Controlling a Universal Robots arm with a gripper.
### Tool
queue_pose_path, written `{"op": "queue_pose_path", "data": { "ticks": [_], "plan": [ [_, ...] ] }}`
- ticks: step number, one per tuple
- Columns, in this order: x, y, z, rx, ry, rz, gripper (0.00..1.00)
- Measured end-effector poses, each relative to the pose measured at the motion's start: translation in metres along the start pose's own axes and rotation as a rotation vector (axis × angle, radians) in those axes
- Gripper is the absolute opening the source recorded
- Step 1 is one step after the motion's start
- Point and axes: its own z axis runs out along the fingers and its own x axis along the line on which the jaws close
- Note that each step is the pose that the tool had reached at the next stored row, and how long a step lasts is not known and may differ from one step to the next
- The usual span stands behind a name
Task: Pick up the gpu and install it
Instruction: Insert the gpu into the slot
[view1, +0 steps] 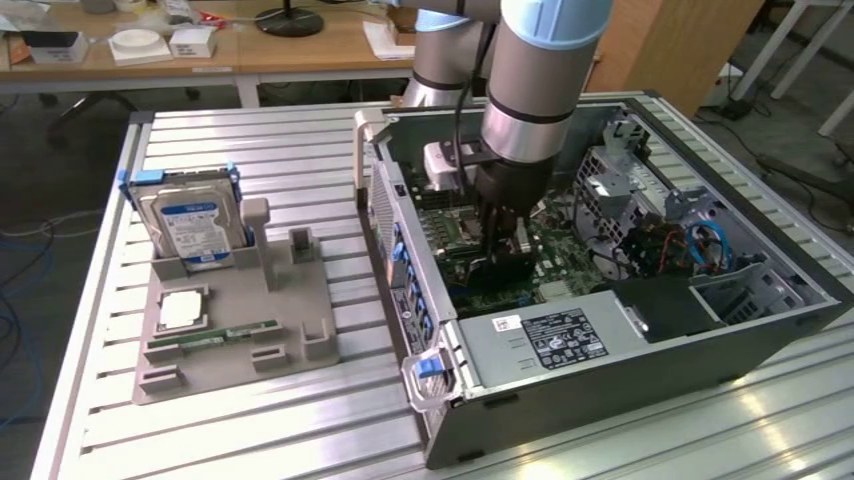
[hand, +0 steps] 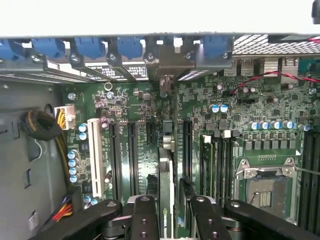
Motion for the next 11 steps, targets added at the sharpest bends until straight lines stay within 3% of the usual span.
{"op": "queue_pose_path", "data": {
  "ticks": [7, 11],
  "plan": [
    [-0.0004, -0.0003, -0.0066, 0.0008, -0.0002, 0.000, 0.30],
    [-0.0004, -0.0003, -0.0066, 0.0009, -0.0001, 0.000, 0.12]
  ]
}}
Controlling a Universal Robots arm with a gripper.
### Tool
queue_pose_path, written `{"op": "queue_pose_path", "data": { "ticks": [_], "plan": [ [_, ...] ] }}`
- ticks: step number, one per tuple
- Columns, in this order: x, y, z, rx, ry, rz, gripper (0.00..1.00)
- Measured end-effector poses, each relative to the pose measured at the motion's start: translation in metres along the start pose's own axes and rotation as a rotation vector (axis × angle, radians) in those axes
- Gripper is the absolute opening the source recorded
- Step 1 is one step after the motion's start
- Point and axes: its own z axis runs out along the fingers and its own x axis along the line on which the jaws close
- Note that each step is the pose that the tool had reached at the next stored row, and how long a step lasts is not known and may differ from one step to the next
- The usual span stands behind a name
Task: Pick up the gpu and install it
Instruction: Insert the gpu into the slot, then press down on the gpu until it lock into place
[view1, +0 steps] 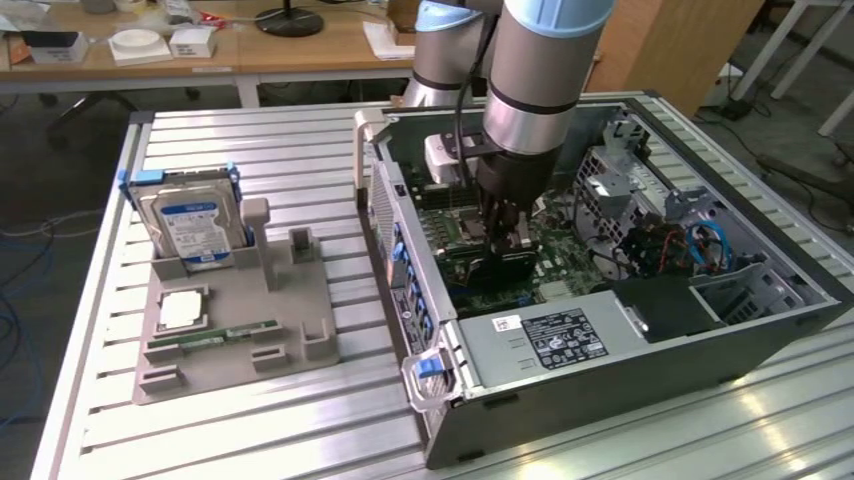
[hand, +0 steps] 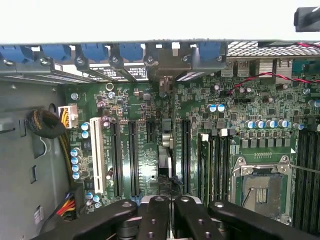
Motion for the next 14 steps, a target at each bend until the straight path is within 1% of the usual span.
{"op": "queue_pose_path", "data": {
  "ticks": [2, 14],
  "plan": [
    [0.0000, 0.0000, 0.0000, 0.0000, 0.0000, 0.000, 0.10],
    [0.0000, 0.0000, 0.0000, 0.0000, 0.0001, 0.000, 0.10]
  ]
}}
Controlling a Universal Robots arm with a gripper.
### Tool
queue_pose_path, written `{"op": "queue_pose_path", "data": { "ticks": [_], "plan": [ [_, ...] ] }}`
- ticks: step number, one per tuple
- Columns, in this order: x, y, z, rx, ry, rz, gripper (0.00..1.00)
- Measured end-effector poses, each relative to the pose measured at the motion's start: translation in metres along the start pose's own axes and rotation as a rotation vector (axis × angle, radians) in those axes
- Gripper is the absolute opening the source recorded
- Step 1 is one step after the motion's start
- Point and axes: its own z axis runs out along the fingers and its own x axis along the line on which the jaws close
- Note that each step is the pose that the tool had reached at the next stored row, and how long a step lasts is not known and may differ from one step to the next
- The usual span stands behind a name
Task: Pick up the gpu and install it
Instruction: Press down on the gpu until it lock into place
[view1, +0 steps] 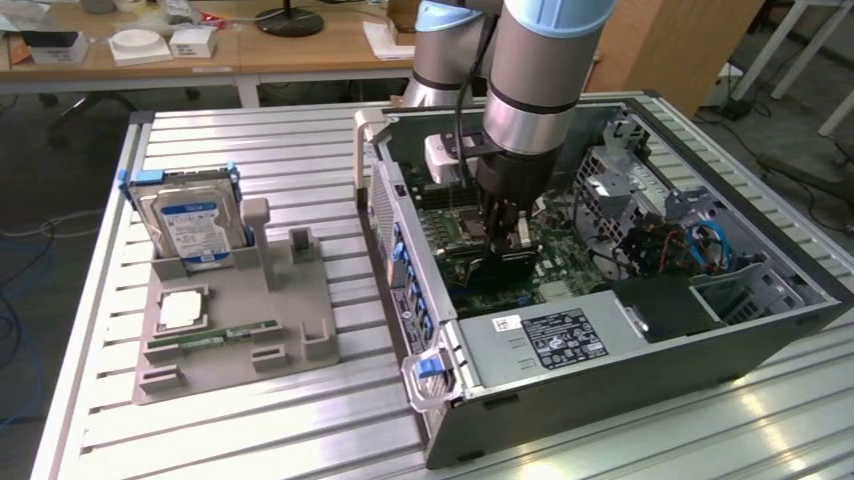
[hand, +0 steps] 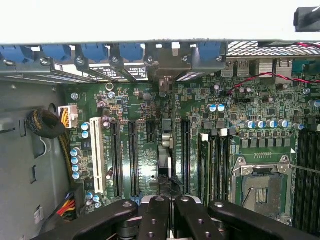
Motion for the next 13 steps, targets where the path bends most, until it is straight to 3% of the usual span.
{"op": "queue_pose_path", "data": {
  "ticks": [5, 13],
  "plan": [
    [0.000, 0.0018, -0.0002, -0.0001, 0.0003, 0.000, 0.10],
    [0.001, 0.0198, -0.0010, 0.0002, -0.0001, 0.000, 0.10]
  ]
}}
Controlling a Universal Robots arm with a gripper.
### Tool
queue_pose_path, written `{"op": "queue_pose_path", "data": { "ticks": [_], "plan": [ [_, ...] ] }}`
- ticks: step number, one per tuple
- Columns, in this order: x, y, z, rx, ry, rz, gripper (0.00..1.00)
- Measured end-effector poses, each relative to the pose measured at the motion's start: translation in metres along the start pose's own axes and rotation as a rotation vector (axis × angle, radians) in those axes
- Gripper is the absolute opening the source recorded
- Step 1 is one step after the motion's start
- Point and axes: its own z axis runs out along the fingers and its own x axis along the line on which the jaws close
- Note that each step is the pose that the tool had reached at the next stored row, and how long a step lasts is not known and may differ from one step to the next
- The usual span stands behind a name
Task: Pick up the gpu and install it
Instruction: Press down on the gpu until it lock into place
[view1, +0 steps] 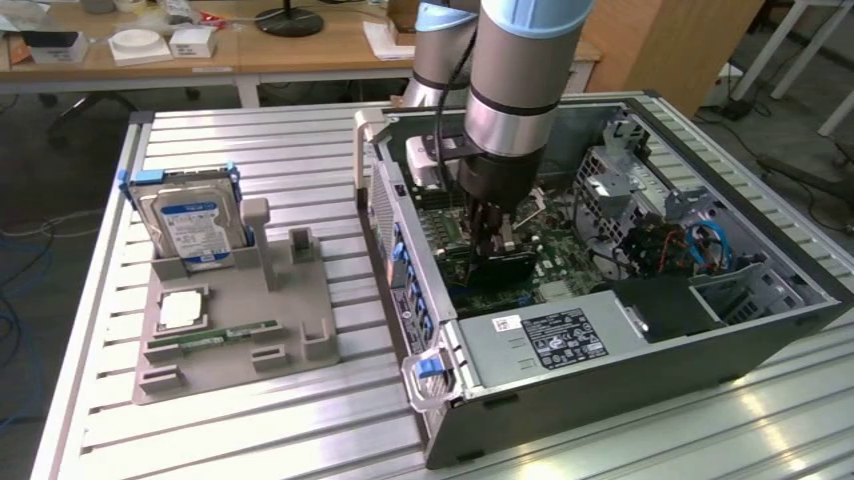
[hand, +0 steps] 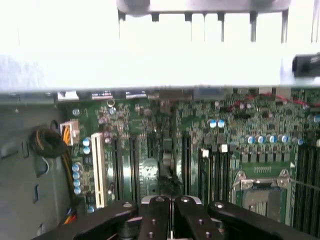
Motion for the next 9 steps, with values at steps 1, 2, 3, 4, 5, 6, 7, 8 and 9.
{"op": "queue_pose_path", "data": {
  "ticks": [1, 2, 3, 4, 5, 6, 7, 8, 9],
  "plan": [
    [0.000, 0.0010, -0.0001, 0.0000, 0.0001, 0.000, 0.10],
    [0.000, 0.0028, -0.0002, 0.0000, 0.0002, 0.000, 0.10],
    [0.000, 0.0054, -0.0003, 0.0000, 0.0000, 0.000, 0.10],
    [0.001, 0.0095, -0.0006, 0.0001, 0.0001, 0.000, 0.10],
    [0.001, 0.0140, -0.0009, 0.0006, 0.0001, 0.000, 0.10],
    [0.001, 0.0183, -0.0011, 0.0011, -0.0001, 0.000, 0.10],
    [0.001, 0.0214, -0.0013, 0.0013, 0.0000, 0.000, 0.10],
    [0.001, 0.0228, -0.0014, 0.0014, 0.0001, 0.000, 0.10],
    [0.001, 0.0229, -0.0014, 0.0014, 0.0000, 0.000, 0.10]
  ]
}}
